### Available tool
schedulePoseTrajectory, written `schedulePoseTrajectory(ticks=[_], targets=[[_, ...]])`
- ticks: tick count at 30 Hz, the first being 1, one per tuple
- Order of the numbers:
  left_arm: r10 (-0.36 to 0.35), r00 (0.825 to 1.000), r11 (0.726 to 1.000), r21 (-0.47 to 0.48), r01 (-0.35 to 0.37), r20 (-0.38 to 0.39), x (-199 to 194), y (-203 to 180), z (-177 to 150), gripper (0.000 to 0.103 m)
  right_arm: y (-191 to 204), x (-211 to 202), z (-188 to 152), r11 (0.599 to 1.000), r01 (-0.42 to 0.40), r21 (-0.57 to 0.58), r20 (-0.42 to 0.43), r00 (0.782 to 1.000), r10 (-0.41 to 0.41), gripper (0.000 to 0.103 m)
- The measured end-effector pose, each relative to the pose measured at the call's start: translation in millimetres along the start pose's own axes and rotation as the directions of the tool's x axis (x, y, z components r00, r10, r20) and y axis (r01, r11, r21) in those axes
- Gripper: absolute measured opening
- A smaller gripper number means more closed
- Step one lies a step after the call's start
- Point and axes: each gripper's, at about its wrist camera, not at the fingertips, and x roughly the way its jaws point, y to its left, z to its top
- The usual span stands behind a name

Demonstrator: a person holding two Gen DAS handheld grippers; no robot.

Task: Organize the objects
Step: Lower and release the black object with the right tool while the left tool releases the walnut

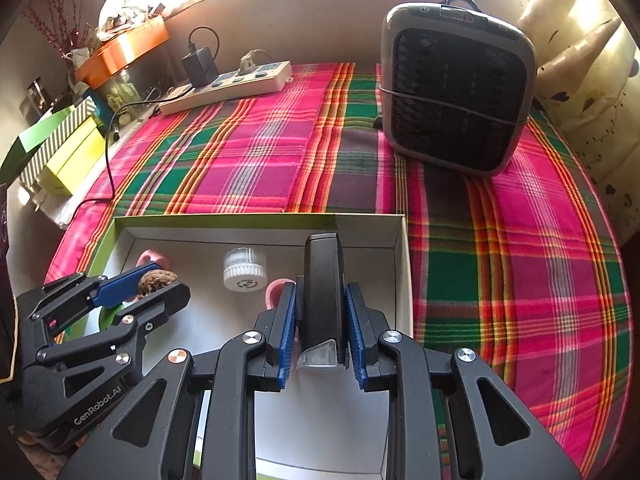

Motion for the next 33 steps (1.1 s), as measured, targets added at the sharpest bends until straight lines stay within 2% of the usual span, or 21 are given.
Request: schedulePoseTrajectory(ticks=[3,9,33], targets=[[0.002,1.0,1.0,0.0,-0.002,0.0,-0.3,0.2,0.2,0.029,-1.6,-2.7,0.7,1.0,0.001,0.006,0.018,1.0,-0.001,0.025],[0.002,1.0,1.0,-0.001,-0.002,0.0,-0.2,-0.2,0.0,0.029,2.8,0.2,4.4,0.998,0.061,-0.029,0.023,0.998,-0.06,0.025],[0.008,1.0,1.0,0.001,-0.008,0.001,-0.4,0.1,0.5,0.029,-3.9,4.8,6.0,0.999,0.047,0.021,0.012,0.999,-0.047,0.025]])
